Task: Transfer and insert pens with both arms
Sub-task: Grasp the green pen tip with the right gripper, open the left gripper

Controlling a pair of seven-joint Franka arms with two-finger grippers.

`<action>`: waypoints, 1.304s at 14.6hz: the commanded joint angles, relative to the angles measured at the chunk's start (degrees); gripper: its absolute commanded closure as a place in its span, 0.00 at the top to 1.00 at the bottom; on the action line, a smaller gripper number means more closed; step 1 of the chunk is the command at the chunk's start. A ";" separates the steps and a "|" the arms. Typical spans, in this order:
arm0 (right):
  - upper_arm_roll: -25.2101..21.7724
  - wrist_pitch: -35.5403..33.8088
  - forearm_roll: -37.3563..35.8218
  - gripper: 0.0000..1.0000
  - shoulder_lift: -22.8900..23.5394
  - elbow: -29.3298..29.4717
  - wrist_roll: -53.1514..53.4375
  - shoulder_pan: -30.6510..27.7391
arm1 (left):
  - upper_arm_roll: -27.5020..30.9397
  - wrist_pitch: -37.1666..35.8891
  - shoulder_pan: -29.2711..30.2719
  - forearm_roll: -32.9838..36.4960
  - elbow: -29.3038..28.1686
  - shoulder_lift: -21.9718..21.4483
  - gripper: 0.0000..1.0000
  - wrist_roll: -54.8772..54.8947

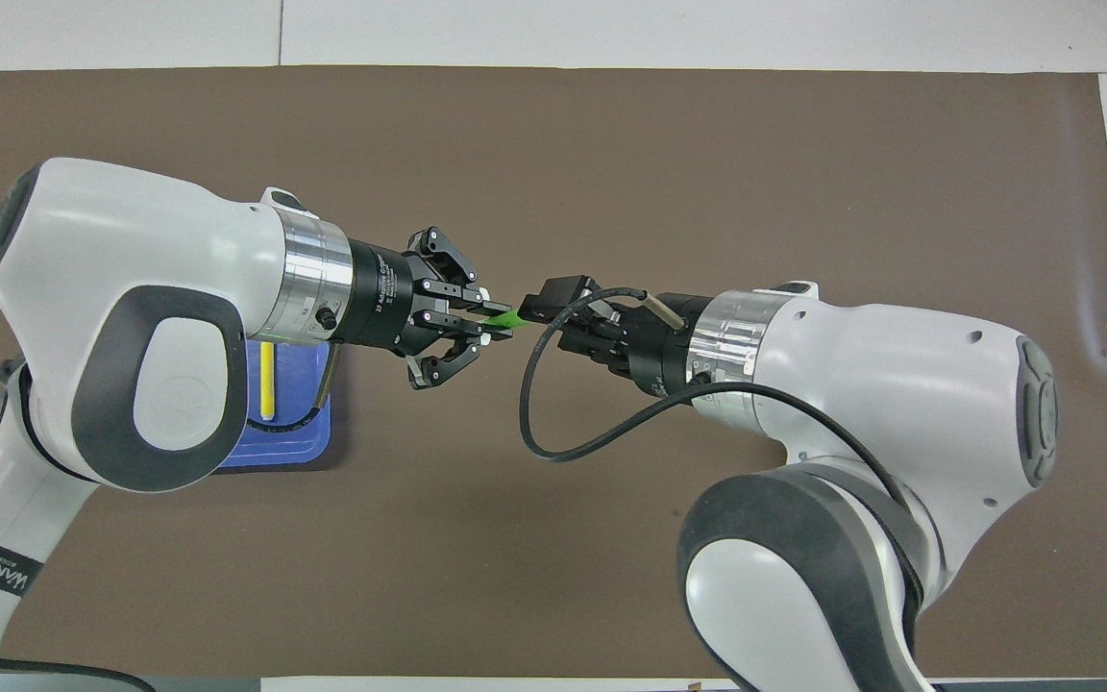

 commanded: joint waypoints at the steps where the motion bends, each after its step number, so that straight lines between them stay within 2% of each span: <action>1: 0.10 1.12 0.95 0.56 0.29 0.25 -0.97 -0.08 | 0.50 1.23 -0.57 -1.32 -1.63 -1.56 0.00 -0.57; 4: 0.10 1.12 1.21 0.52 0.91 1.30 -0.79 -0.60 | 0.50 1.58 -0.57 -1.32 -1.54 -1.48 0.00 -1.01; 6: 0.10 1.12 1.30 0.38 0.91 1.39 -0.88 -0.69 | 0.50 1.76 -0.57 -1.32 -1.54 -1.48 0.00 -1.01; 8: 0.10 1.12 1.39 0.31 0.91 1.39 -0.79 -0.60 | 0.50 2.02 -0.57 -1.32 -1.54 -1.48 0.00 -1.10; 10: 0.10 1.12 1.39 0.07 0.91 1.30 -0.79 -0.69 | 0.50 2.28 -0.57 -1.41 -1.54 -1.39 0.00 -1.45; 11: 0.10 1.03 1.48 0.00 0.91 1.30 -0.70 -0.78 | 0.42 2.37 -0.57 -1.41 -1.54 -1.39 0.00 -1.54; 16: 0.01 0.77 1.39 0.00 0.82 1.13 -0.70 -0.87 | 0.07 2.99 -0.92 -1.32 -1.54 -1.30 0.00 -2.16; 17: -0.07 0.68 1.39 0.00 0.74 1.04 -0.70 -0.87 | 0.06 3.51 -0.92 -1.23 -1.37 -1.21 0.99 -1.89; 19: -0.16 0.33 1.22 0.00 0.65 1.04 -1.14 -1.48 | 0.15 4.57 -0.92 -0.97 -1.36 -1.74 1.00 -1.46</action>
